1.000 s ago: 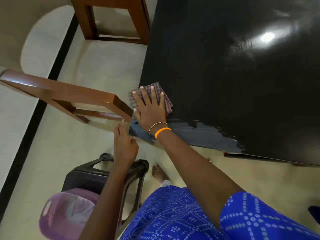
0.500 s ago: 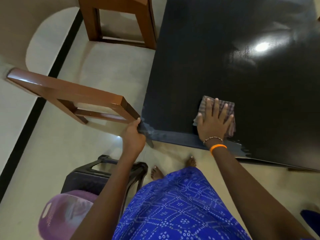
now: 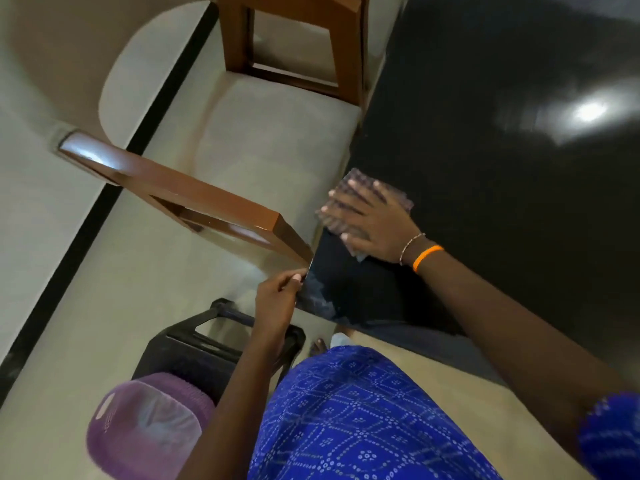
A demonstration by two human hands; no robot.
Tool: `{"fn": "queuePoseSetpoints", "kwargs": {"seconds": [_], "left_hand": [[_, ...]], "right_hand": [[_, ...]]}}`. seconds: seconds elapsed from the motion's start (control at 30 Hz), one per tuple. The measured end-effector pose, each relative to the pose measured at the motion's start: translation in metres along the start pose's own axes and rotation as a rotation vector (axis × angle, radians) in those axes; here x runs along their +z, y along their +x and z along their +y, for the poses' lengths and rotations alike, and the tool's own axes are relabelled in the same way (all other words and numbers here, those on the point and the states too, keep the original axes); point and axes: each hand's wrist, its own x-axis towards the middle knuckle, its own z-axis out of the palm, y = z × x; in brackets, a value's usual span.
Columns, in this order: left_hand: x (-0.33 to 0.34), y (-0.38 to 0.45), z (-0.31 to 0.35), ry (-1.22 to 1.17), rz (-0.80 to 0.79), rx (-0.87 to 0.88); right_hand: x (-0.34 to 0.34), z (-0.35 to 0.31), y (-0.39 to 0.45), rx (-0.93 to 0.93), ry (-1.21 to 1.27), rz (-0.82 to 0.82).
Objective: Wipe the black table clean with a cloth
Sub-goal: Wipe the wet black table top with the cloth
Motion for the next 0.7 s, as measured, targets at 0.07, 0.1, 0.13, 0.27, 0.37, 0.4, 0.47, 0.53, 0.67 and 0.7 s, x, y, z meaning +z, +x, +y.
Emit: {"fn": "queuePoseSetpoints", "kwargs": {"seconds": [0.07, 0.1, 0.13, 0.27, 0.37, 0.4, 0.47, 0.53, 0.67, 0.7], "left_hand": [[0.000, 0.008, 0.004, 0.008, -0.006, -0.066], [0.000, 0.011, 0.005, 0.009, -0.003, -0.078], [0.001, 0.015, 0.007, 0.017, 0.002, -0.082], [0.008, 0.022, 0.012, 0.044, 0.009, -0.066], [0.014, 0.023, 0.013, 0.007, 0.015, -0.084], [0.015, 0.022, 0.014, -0.028, 0.024, -0.089], [0.016, 0.020, 0.015, -0.064, 0.038, -0.086], [0.015, 0.018, 0.014, -0.063, 0.035, -0.082], [0.014, 0.014, 0.009, -0.122, 0.025, -0.094], [0.013, 0.013, 0.007, -0.141, 0.021, -0.097]], "right_hand": [[-0.009, 0.035, 0.024, 0.105, 0.017, -0.048], [-0.013, 0.051, 0.035, 0.156, 0.016, -0.063], [-0.015, 0.068, 0.047, 0.199, 0.013, -0.078], [-0.023, 0.110, 0.088, 0.301, 0.008, -0.095], [-0.026, 0.125, 0.107, 0.309, 0.033, -0.074], [-0.026, 0.126, 0.109, 0.309, 0.035, -0.065], [-0.026, 0.124, 0.113, 0.319, 0.032, -0.045], [-0.027, 0.114, 0.112, 0.328, 0.033, -0.052], [-0.027, 0.068, 0.094, 0.246, 0.064, -0.068], [-0.026, 0.053, 0.086, 0.223, 0.070, -0.076]]}}
